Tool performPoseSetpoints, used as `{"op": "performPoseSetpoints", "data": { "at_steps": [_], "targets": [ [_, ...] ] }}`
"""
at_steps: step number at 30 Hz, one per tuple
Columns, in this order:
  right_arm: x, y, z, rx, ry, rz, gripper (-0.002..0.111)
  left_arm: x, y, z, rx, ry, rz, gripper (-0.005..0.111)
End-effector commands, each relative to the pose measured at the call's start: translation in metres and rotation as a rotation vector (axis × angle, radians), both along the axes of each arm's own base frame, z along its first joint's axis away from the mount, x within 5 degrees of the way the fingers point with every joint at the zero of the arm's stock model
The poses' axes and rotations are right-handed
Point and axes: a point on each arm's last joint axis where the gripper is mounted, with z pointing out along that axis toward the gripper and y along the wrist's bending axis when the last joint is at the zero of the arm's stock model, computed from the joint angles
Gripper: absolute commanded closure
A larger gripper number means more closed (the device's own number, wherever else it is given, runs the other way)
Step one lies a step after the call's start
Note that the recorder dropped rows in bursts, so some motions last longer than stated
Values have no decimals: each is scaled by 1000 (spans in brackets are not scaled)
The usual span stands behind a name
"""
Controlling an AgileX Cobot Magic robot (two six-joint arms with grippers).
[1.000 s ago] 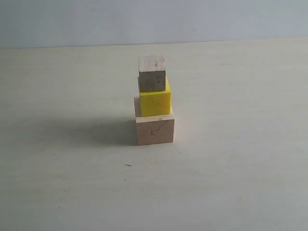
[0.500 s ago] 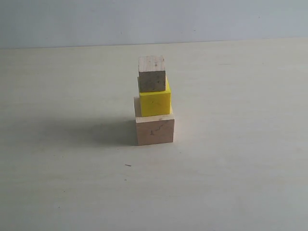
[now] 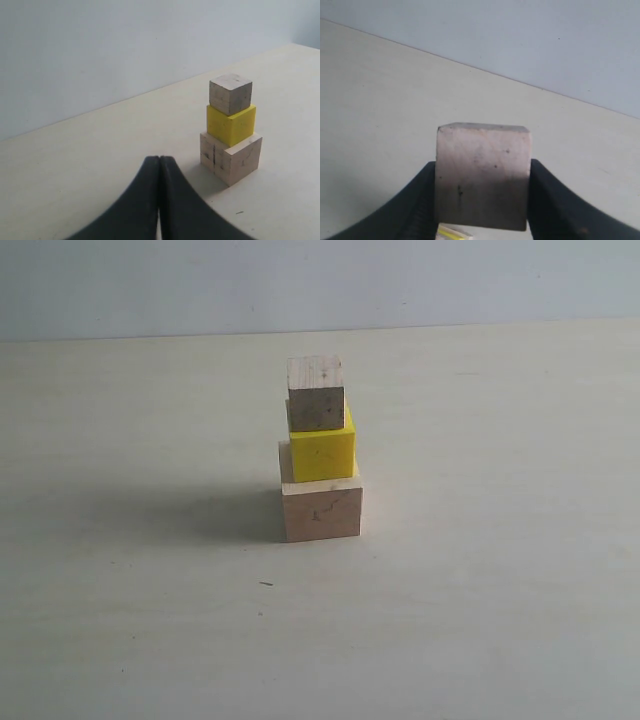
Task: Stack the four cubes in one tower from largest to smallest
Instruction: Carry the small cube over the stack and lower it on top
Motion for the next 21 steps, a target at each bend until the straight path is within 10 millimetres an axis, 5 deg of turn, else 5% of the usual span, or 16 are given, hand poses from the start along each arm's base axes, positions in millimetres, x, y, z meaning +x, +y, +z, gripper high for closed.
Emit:
{"op": "performPoseSetpoints", "data": {
  "at_steps": [1,11,21],
  "targets": [
    [-12,-5,10,11,-21,12,108,0,1,1,-13,-12,7,106],
    [-53,-26,13,17,27,-9,108,-1,0,1,-23,-8,4,106],
    [-83,21,-33,-66,165,74,108,-1,0,1,-33,-9,1,106]
  ]
}}
